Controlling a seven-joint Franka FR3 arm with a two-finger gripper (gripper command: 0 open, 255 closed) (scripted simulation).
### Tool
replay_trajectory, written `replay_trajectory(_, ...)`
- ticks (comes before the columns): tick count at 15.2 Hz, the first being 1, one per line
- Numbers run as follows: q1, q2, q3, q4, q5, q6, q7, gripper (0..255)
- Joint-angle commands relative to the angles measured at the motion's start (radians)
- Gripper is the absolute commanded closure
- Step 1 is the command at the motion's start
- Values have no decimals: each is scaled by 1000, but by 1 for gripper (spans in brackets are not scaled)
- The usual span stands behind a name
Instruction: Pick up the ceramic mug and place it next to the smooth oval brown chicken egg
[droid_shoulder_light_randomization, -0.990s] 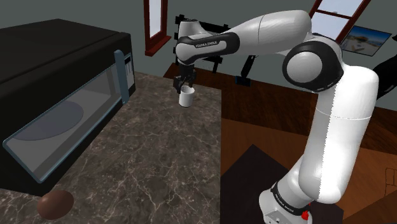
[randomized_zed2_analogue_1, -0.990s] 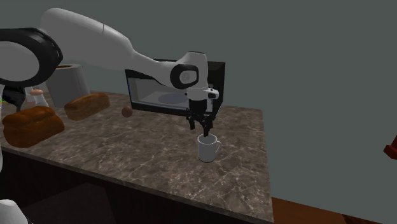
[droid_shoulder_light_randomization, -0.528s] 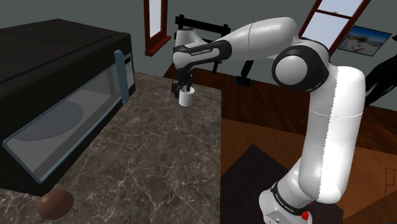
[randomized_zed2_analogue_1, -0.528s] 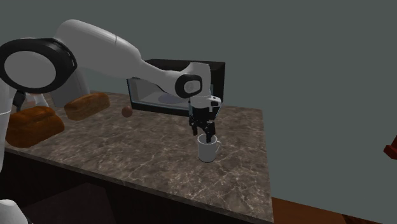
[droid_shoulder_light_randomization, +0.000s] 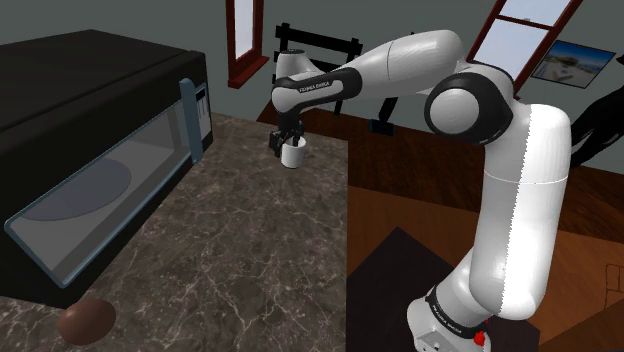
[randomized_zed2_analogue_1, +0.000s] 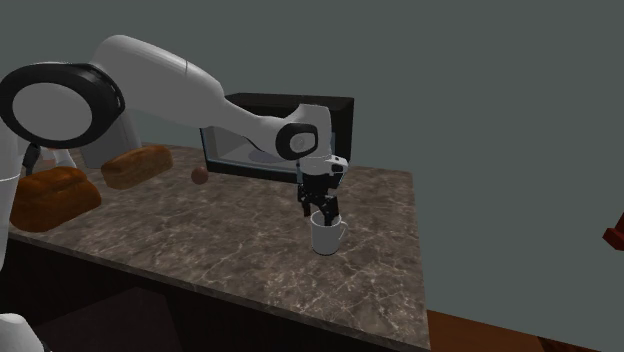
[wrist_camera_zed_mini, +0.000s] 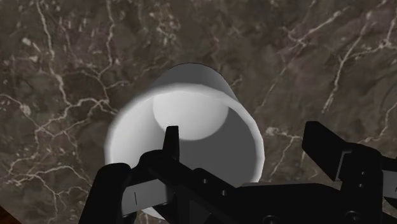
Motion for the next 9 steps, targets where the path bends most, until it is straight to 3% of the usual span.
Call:
replay_trajectory(1,0,0,0,0,0,0,0,0)
replay_trajectory(2,0,0,0,0,0,0,0,255)
replay_trajectory(9,0,0,0,0,0,0,0,255)
